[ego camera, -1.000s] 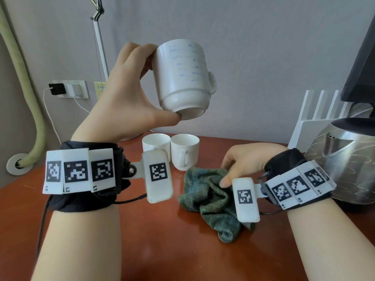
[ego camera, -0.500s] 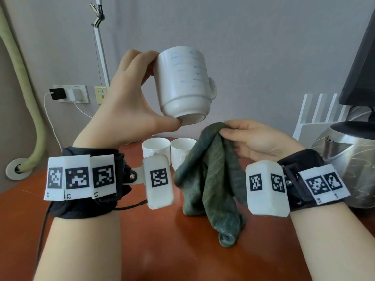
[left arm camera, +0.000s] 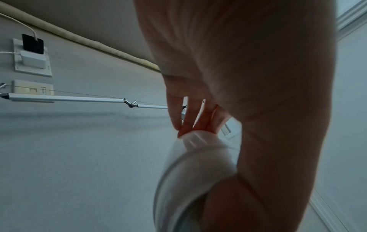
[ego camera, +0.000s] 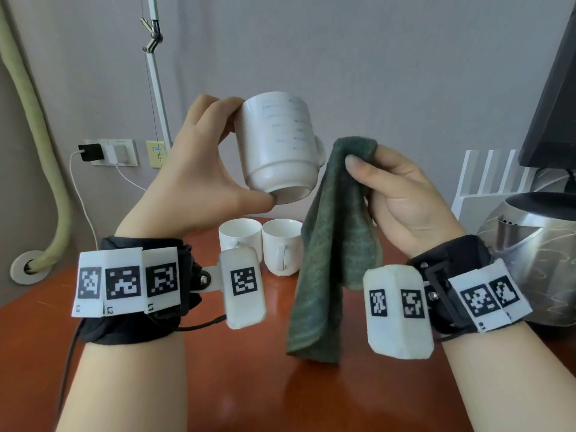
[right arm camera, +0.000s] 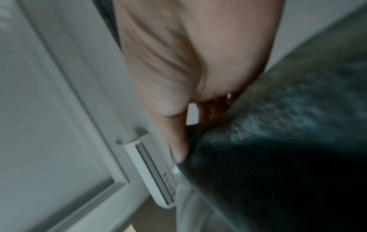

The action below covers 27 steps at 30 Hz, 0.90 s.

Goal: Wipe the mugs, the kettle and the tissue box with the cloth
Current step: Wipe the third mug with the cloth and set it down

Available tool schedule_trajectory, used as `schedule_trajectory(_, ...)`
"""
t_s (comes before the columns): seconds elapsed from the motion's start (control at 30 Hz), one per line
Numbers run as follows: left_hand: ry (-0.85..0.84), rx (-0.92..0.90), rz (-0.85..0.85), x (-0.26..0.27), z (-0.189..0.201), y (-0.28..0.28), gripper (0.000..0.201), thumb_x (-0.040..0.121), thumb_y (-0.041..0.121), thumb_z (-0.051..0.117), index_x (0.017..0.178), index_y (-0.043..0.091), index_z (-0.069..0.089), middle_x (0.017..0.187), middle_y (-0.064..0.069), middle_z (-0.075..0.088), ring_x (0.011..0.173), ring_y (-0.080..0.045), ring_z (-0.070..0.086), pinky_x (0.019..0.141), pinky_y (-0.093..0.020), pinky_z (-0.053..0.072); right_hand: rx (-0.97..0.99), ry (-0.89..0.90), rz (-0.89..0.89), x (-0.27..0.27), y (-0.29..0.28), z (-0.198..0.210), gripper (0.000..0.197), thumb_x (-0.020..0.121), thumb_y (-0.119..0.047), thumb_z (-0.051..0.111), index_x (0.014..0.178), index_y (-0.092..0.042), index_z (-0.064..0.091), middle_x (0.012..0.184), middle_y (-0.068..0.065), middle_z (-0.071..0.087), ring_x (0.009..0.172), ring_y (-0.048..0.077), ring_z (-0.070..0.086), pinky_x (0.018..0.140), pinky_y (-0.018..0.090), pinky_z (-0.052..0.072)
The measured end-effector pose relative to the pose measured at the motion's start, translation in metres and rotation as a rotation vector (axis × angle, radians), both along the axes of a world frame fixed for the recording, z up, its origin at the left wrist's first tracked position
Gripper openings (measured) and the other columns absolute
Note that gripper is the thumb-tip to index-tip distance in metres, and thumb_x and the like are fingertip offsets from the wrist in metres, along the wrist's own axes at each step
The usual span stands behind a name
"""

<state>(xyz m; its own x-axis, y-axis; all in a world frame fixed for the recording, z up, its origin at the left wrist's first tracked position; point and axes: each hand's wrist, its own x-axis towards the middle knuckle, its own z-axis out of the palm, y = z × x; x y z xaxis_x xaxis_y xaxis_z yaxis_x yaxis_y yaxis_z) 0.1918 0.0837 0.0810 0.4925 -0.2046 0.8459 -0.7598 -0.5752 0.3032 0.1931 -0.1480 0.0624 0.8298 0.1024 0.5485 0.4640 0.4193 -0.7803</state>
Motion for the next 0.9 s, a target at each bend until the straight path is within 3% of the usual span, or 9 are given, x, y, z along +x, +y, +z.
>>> schedule_trajectory(0.1, -0.002, -0.007, 0.015, 0.0, 0.0, 0.001, 0.09, 0.049, 0.028, 0.08, 0.132, 0.012, 0.049, 0.115, 0.003, 0.043, 0.113, -0.012, 0.05, 0.104, -0.014, 0.037, 0.036, -0.119, -0.164, 0.002, 0.003, 0.001, 0.016, 0.079, -0.01, 0.073, 0.091, -0.022, 0.075, 0.122, 0.011, 0.054, 0.103, 0.014, 0.058, 0.08, 0.028, 0.052)
schedule_trajectory(0.23, -0.022, -0.027, 0.044, 0.002, -0.001, -0.001, 0.09, 0.05, 0.028, 0.081, 0.132, 0.013, 0.049, 0.113, 0.005, 0.042, 0.109, -0.01, 0.049, 0.099, -0.008, 0.037, 0.09, -0.227, -0.055, -0.006, 0.006, 0.004, 0.04, 0.084, -0.007, 0.06, 0.122, -0.02, 0.054, 0.105, -0.006, 0.067, 0.1, 0.011, 0.062, 0.087, 0.031, 0.052)
schedule_trajectory(0.33, -0.037, -0.06, 0.066, 0.003, -0.001, -0.004, 0.092, 0.05, 0.034, 0.081, 0.133, 0.012, 0.048, 0.109, 0.012, 0.038, 0.106, -0.009, 0.047, 0.096, -0.004, 0.036, -0.062, -0.314, -0.137, -0.015, 0.008, 0.01, 0.048, 0.094, -0.004, 0.053, 0.134, -0.03, 0.041, 0.118, -0.007, 0.062, 0.112, 0.013, 0.059, 0.097, 0.036, 0.049)
schedule_trajectory(0.43, -0.077, -0.095, 0.094, 0.004, 0.0, -0.005, 0.097, 0.049, 0.048, 0.075, 0.134, 0.01, 0.046, 0.11, 0.014, 0.035, 0.105, -0.006, 0.043, 0.097, -0.01, 0.039, -0.331, -0.384, -0.323, -0.018, 0.016, 0.009, 0.05, 0.097, -0.009, 0.053, 0.135, -0.037, 0.036, 0.127, -0.019, 0.054, 0.119, -0.004, 0.052, 0.104, 0.021, 0.041)
schedule_trajectory(0.53, -0.112, -0.154, 0.145, 0.006, 0.001, -0.004, 0.097, 0.051, 0.04, 0.081, 0.135, 0.008, 0.045, 0.115, 0.006, 0.034, 0.111, -0.013, 0.044, 0.1, -0.019, 0.04, -0.614, -0.554, -0.478, -0.014, 0.023, 0.001, 0.046, 0.097, -0.004, 0.05, 0.135, -0.028, 0.043, 0.114, -0.007, 0.057, 0.104, -0.001, 0.055, 0.087, 0.001, 0.033)
schedule_trajectory(0.6, -0.136, -0.18, 0.183, 0.007, 0.002, -0.005, 0.097, 0.051, 0.035, 0.083, 0.135, 0.006, 0.044, 0.116, 0.004, 0.033, 0.115, -0.016, 0.045, 0.098, -0.015, 0.038, -0.844, -0.724, -0.618, -0.012, 0.023, -0.003, 0.041, 0.095, -0.01, 0.043, 0.132, -0.025, 0.051, 0.095, -0.002, 0.051, 0.081, 0.015, 0.051, 0.071, 0.016, 0.04)
schedule_trajectory(0.67, -0.141, -0.178, 0.194, 0.006, 0.003, -0.006, 0.098, 0.052, 0.041, 0.08, 0.135, 0.004, 0.044, 0.116, 0.003, 0.033, 0.115, -0.018, 0.045, 0.095, -0.011, 0.035, -1.027, -0.804, -0.714, -0.012, 0.023, -0.003, 0.041, 0.092, -0.014, 0.038, 0.127, -0.035, 0.044, 0.087, -0.005, 0.041, 0.067, 0.017, 0.043, 0.056, 0.027, 0.036)
schedule_trajectory(0.8, -0.155, -0.13, 0.169, 0.001, 0.006, -0.011, 0.097, 0.052, 0.055, 0.071, 0.13, 0.002, 0.048, 0.114, 0.0, 0.036, 0.112, -0.023, 0.048, 0.098, -0.03, 0.045, -1.128, -0.975, -0.852, -0.017, 0.026, 0.0, 0.045, 0.086, -0.007, 0.04, 0.122, -0.03, 0.049, 0.081, 0.003, 0.038, 0.056, 0.02, 0.038, 0.044, 0.024, 0.026)
schedule_trajectory(0.9, -0.166, -0.115, 0.165, -0.001, 0.007, -0.015, 0.093, 0.051, 0.051, 0.074, 0.128, 0.004, 0.049, 0.113, 0.001, 0.036, 0.111, -0.023, 0.047, 0.097, -0.039, 0.048, -1.073, -0.886, -0.935, -0.015, 0.023, 0.003, 0.042, 0.085, -0.015, 0.035, 0.121, -0.033, 0.048, 0.083, 0.003, 0.04, 0.059, 0.022, 0.039, 0.045, 0.026, 0.029)
